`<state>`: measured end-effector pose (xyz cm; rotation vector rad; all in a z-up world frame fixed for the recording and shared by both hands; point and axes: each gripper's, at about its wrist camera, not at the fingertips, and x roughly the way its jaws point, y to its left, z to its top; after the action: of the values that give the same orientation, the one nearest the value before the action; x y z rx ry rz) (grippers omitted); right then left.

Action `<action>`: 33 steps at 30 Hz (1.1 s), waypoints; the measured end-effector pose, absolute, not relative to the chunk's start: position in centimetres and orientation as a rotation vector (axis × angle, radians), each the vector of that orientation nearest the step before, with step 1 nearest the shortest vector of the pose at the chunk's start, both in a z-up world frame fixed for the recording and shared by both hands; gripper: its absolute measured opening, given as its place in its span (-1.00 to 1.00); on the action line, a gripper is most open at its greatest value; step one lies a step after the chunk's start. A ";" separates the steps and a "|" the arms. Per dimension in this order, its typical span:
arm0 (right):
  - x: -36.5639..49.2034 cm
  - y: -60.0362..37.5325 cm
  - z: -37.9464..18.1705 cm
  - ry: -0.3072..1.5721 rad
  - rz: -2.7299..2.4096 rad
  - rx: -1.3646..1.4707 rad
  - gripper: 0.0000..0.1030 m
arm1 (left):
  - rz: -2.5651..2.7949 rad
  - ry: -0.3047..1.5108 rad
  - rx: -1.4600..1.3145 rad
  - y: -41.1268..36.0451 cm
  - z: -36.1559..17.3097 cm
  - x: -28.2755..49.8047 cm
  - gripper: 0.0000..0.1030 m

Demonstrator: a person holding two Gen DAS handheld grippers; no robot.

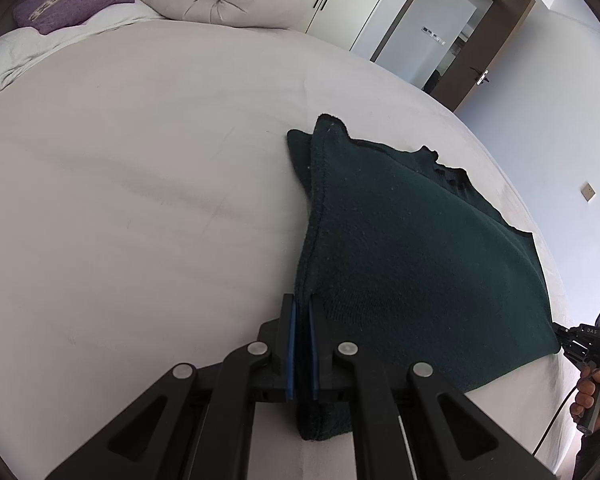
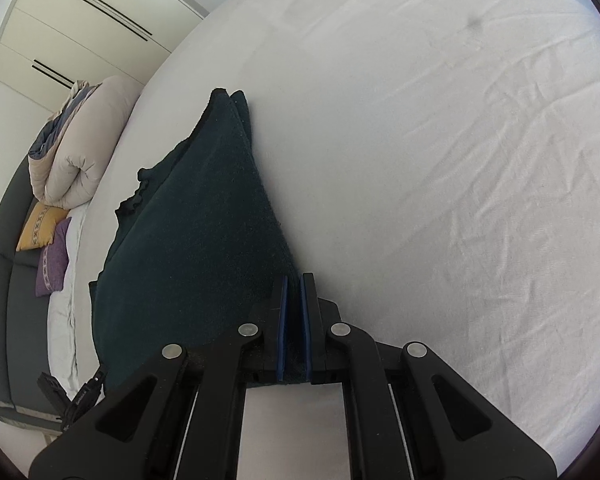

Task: Fold small clothes

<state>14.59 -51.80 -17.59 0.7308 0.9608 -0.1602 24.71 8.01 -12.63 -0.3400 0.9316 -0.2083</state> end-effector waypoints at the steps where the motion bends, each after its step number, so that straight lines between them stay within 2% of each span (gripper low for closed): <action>1: 14.3 -51.7 -17.5 0.962 -0.162 0.726 -0.90 | -0.208 0.930 -0.340 8.0 -12.6 24.7 -0.89; 11: 15.2 -52.0 -18.2 0.934 -0.133 0.685 -0.88 | -0.224 0.937 -0.335 8.6 -12.9 25.2 -0.87; 12: 15.1 -51.9 -18.1 0.928 -0.132 0.671 -0.87 | -0.233 0.940 -0.342 8.7 -12.8 25.2 -0.85; 13: 14.9 -51.7 -17.8 0.924 -0.140 0.655 -0.84 | -0.236 0.937 -0.355 9.0 -12.6 25.0 -0.75; 14: 14.6 -51.7 -17.3 0.918 -0.164 0.637 -0.69 | -0.232 0.935 -0.367 9.3 -12.4 24.8 -0.53; 15: 14.1 -51.6 -16.7 0.905 -0.197 0.620 -0.45 | -0.221 0.933 -0.372 9.7 -12.0 24.6 -0.43; 16: 13.6 -51.5 -15.9 0.882 -0.235 0.604 -0.04 | -0.197 0.919 -0.368 10.0 -11.4 24.2 -0.33; 17: 13.0 -51.4 -15.0 0.844 -0.268 0.597 0.15 | -0.175 0.899 -0.354 10.2 -10.7 23.9 -0.33; 18: 12.4 -51.2 -14.0 0.794 -0.283 0.591 0.24 | -0.167 0.877 -0.340 10.2 -9.9 23.5 -0.33; 22: 12.9 -47.3 -10.6 0.709 -0.169 0.520 0.24 | -0.213 0.808 -0.246 7.4 -6.3 23.8 -0.33; 24: 14.9 -44.5 -10.6 0.725 0.013 0.574 0.24 | -0.264 0.810 -0.198 4.7 -5.8 25.0 -0.26; 29: 21.3 -36.8 -14.8 0.875 0.323 0.661 0.20 | -0.292 0.870 -0.103 -1.1 -8.0 29.3 -0.21; 32: 24.3 -35.3 -18.6 0.963 0.352 0.748 0.20 | -0.241 0.949 -0.123 -0.6 -11.2 30.7 -0.21; 33: 24.7 -35.7 -19.6 0.967 0.336 0.775 0.08 | -0.255 0.934 -0.161 0.1 -11.6 30.4 -0.21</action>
<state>24.66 -35.69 -19.58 0.7746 0.9668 0.3363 30.44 0.15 -11.62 -0.1614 0.9341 -0.2555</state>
